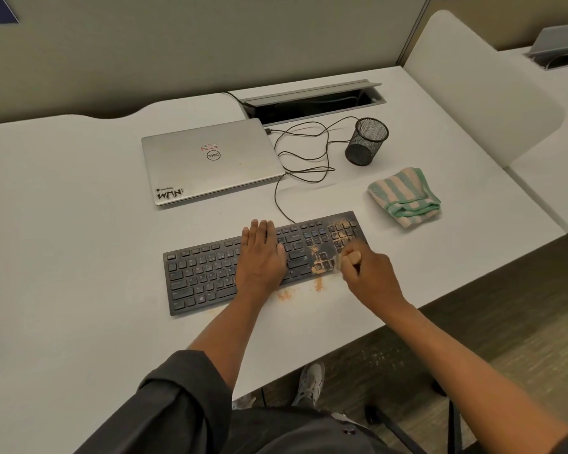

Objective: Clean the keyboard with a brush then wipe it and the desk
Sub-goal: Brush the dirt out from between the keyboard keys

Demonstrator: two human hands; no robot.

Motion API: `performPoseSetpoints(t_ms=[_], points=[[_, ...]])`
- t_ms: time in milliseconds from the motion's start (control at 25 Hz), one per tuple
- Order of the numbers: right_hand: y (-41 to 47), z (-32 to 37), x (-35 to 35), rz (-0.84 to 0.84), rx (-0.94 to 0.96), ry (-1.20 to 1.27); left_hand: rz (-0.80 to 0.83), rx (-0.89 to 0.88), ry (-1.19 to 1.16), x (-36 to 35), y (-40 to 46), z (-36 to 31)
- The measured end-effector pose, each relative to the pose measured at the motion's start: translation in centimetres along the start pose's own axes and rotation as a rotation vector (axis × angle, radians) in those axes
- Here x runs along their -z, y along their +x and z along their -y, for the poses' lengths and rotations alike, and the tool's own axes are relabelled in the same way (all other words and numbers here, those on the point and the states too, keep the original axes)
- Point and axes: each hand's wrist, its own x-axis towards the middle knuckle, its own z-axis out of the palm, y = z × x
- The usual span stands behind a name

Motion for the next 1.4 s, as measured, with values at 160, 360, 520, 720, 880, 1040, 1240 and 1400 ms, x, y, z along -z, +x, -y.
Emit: performPoseSetpoints(t_ms=[160, 360, 520, 720, 880, 1040, 1240, 1400], points=[[0.2, -0.4, 0.5, -0.023, -0.005, -0.002, -0.008, 0.0, 0.0, -0.1, 0.1, 0.0], [1.5, -0.8, 0.7, -0.037, -0.006, 0.011, -0.003, 0.001, 0.005, -0.1, 0.1, 0.0], [1.0, -0.3, 0.4, 0.05, -0.002, 0.041, -0.011, 0.002, 0.007, -0.2, 0.3, 0.1], [4.4, 0.5, 0.8, 0.022, 0.034, 0.042, -0.004, -0.003, 0.016, -0.1, 0.2, 0.1], [4.8, 1.1, -0.2, 0.276, 0.147, -0.006, -0.01, 0.001, 0.015, -0.2, 0.3, 0.1], [6.1, 1.9, 1.2, 0.265, 0.144, -0.034, 0.0, 0.002, 0.016, -0.1, 0.2, 0.0], [9.6, 2.8, 0.6, 0.198, 0.02, 0.063, 0.013, 0.003, 0.015, 0.2, 0.2, -0.1], [10.1, 2.9, 0.6, 0.259, -0.039, 0.085, 0.013, 0.007, 0.012, 0.0, 0.3, 0.0]])
